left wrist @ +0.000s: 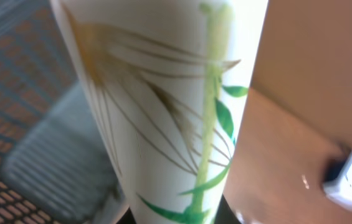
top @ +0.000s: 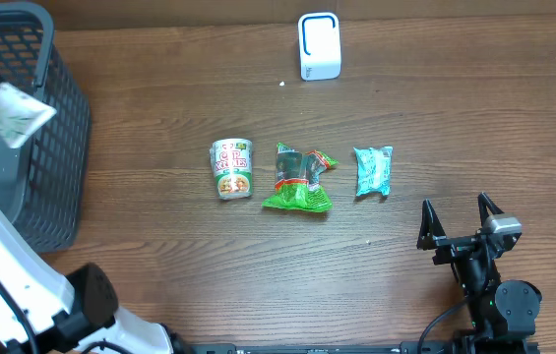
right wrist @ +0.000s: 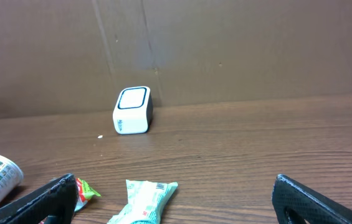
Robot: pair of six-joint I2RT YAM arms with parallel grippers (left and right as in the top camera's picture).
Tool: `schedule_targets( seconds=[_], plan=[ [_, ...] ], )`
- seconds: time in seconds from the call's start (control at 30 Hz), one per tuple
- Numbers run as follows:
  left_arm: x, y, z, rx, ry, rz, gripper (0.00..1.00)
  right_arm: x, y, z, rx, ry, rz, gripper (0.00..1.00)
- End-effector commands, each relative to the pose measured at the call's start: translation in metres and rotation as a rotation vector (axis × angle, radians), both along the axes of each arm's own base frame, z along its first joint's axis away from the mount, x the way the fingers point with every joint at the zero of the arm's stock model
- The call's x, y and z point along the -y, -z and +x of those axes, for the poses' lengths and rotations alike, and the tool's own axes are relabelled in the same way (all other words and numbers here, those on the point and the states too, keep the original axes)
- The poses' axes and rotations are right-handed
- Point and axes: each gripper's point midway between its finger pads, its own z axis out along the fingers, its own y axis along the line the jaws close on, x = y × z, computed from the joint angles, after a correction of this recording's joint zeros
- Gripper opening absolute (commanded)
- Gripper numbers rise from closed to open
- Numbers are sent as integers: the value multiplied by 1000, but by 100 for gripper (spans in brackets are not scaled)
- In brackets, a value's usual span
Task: Scan the item barcode
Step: 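Reach the left gripper into the basket and grasp the white bamboo bottle, then lift the white bottle out and lower it left of the cup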
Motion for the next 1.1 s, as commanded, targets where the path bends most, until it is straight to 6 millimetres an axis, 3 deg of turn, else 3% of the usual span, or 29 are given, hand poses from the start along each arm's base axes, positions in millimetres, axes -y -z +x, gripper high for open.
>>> schedule_targets(
  seconds=[0.0,0.1,0.27,0.47,0.77,1.07],
  plan=[
    [54,-14,-9,7,210,19,4,-1,2,0,1,-3,4,100],
    [81,1,1,-46,292,-2,4,-1,2,0,1,-3,4,100],
    [110,49,12,-234,378,-21,4,-1,2,0,1,-3,4,100],
    [130,121,21,-469,435,-84,5,-1,2,0,1,-3,4,100],
    [163,237,15,-794,510,-165,5,-1,2,0,1,-3,4,100],
    [165,329,19,-854,492,-42,5,-1,2,0,1,-3,4,100]
  ],
)
